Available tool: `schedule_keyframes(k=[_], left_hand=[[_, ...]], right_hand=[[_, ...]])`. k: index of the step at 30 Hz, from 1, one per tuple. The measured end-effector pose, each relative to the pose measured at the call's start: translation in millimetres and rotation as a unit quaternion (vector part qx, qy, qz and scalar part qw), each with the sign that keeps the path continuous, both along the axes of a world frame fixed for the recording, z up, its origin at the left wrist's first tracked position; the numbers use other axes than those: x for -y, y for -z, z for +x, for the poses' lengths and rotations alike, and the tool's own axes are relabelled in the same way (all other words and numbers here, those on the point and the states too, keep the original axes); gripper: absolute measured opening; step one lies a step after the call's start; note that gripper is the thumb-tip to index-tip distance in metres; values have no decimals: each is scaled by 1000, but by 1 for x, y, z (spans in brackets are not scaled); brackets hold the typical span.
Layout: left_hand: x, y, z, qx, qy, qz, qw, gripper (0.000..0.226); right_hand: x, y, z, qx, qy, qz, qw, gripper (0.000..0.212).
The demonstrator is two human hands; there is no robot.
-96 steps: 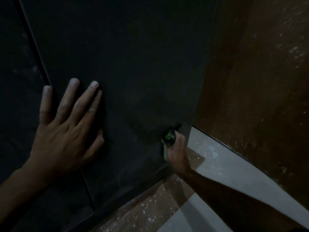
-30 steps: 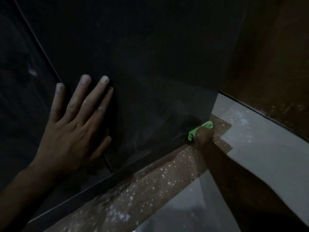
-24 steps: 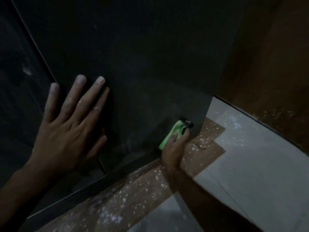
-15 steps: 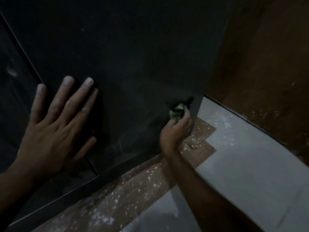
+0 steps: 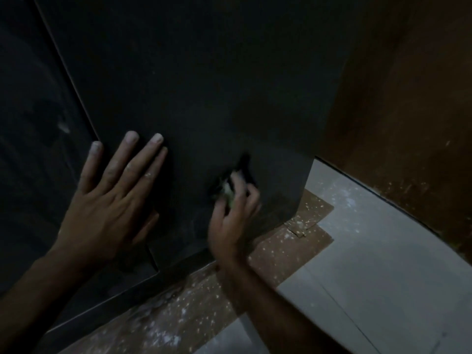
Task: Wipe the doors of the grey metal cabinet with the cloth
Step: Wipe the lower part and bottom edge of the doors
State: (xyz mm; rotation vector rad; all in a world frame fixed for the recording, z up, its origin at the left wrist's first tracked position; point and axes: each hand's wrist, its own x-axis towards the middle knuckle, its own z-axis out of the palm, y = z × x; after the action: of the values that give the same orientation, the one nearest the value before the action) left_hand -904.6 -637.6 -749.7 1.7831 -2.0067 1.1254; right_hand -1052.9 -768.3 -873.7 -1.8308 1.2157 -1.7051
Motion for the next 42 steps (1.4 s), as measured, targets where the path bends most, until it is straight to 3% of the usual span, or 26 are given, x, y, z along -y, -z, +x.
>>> schedule_keyframes(k=[2,5,8,10,12,15,17,19,21,23,25,27,28,30,33,36,39,42], left_hand=[[-1,0,-2,-7,5,-5,1000,85],[-2,-2,-2,-20,25,-8,999,81],[-6,-4,-1,-38,52,-11,998,78],[-9,-6,1,-76,81,-10,994,75],[-12,-10,3,-111,107,-16,988,71],[-18,-13,2,-108,107,-16,988,68],[-23,-14,-1,-107,97,-21,989,68],[-29,-11,-2,-106,79,-29,991,70],[-33,-7,3,-103,60,-33,992,74],[-35,-4,9,-94,48,-29,994,74],[-36,-3,12,-86,47,-20,995,71],[-37,-5,15,-75,54,-7,996,68],[-38,-7,18,-67,56,4,996,68],[-42,-10,22,-47,55,28,997,70],[-45,-12,27,-15,45,53,997,78],[-45,-13,27,-7,36,44,998,77],[-42,-11,25,-5,31,35,999,73],[-41,-9,27,-3,33,38,999,74]], right_hand=[[-19,46,-8,-40,-32,65,997,62],[18,37,-27,115,19,242,963,47],[45,-30,-14,213,34,157,964,46],[14,-61,12,184,9,33,982,50],[-31,-45,30,55,-29,-56,996,55],[-57,29,18,-142,-105,-37,984,66],[-41,44,0,-87,-101,59,989,63],[-18,20,-2,84,-36,147,985,51],[-10,-22,12,185,1,137,973,46],[-40,-50,36,121,-30,36,992,49],[-84,-24,49,-25,-105,-41,993,51],[-100,30,39,-125,-170,13,977,51],[-93,51,27,-135,-167,66,974,49],[-58,72,4,-63,-102,168,978,45],[-6,55,-10,109,32,263,958,38],[-27,43,18,105,122,255,953,45],[-101,75,56,-16,27,275,961,64],[-95,84,43,1,-59,314,948,69]])
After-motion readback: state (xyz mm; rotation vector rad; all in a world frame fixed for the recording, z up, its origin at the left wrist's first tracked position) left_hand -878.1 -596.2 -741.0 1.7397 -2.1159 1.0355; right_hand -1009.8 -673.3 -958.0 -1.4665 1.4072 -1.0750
